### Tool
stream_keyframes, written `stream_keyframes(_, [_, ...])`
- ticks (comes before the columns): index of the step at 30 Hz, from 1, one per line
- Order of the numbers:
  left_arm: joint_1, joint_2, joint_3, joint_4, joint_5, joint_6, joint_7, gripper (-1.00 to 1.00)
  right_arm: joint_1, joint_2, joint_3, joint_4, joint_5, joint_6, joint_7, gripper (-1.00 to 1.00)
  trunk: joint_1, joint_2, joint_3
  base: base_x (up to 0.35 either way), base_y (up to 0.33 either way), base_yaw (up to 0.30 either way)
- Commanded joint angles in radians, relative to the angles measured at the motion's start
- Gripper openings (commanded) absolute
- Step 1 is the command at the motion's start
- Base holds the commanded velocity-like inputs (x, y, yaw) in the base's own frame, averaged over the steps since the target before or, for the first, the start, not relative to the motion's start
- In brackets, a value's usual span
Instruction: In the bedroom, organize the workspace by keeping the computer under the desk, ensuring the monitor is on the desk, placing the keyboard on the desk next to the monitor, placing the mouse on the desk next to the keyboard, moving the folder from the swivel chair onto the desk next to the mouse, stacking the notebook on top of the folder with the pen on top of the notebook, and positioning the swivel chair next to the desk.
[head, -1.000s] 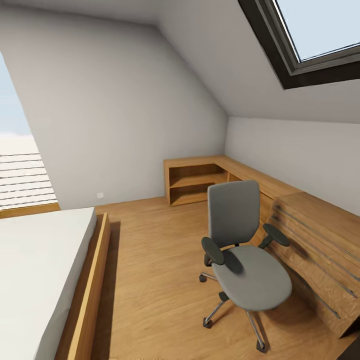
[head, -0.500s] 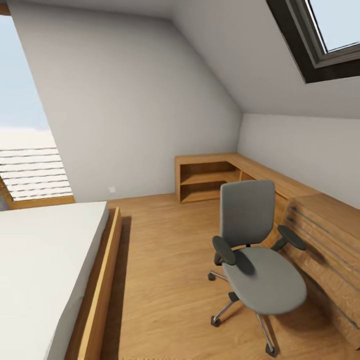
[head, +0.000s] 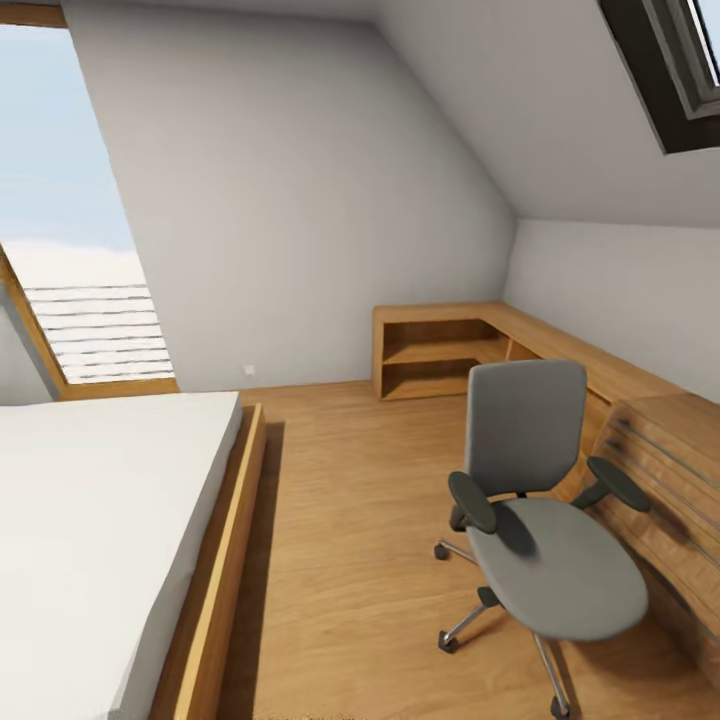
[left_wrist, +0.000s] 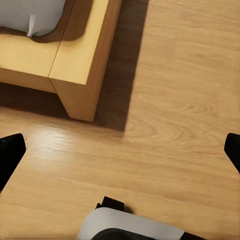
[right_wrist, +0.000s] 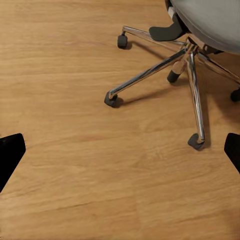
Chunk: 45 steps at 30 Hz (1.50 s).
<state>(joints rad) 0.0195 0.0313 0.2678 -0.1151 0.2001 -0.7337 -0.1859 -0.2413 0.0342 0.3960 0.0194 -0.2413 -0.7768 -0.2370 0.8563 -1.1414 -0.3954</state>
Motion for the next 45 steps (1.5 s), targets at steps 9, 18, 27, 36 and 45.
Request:
stream_keyframes(9, [0.0, -0.001, 0.002, -0.003, 0.01, 0.0, -0.01, 1.0, -0.001, -0.002, 0.009, 0.002, -0.006, -0.004, -0.004, 1.0, 0.0, -0.001, -0.012, 0.1, 0.0, 0.168])
stream_keyframes(18, [0.0, -0.002, 0.002, -0.003, 0.01, 0.0, -0.01, 1.0, -0.001, -0.003, 0.008, 0.001, -0.006, -0.003, -0.004, 1.0, 0.0, -0.001, -0.015, 0.301, 0.0, 0.045])
stream_keyframes(27, [0.0, -0.002, 0.002, -0.002, 0.01, -0.001, -0.01, 1.0, -0.001, -0.004, 0.009, 0.001, -0.006, -0.003, -0.004, 1.0, 0.0, -0.001, -0.017, 0.258, 0.0, 0.042])
stream_keyframes(36, [0.0, -0.003, 0.002, -0.002, 0.01, -0.004, -0.01, 1.0, -0.001, -0.004, 0.008, 0.001, -0.006, -0.002, -0.004, 1.0, 0.0, -0.001, -0.023, 0.043, 0.0, 0.13])
stream_keyframes(45, [0.0, -0.012, 0.001, -0.021, 0.007, 0.0, -0.011, 1.0, -0.001, -0.005, 0.007, 0.001, -0.006, -0.003, -0.004, 1.0, 0.0, -0.001, -0.025, 0.006, 0.0, 0.025])
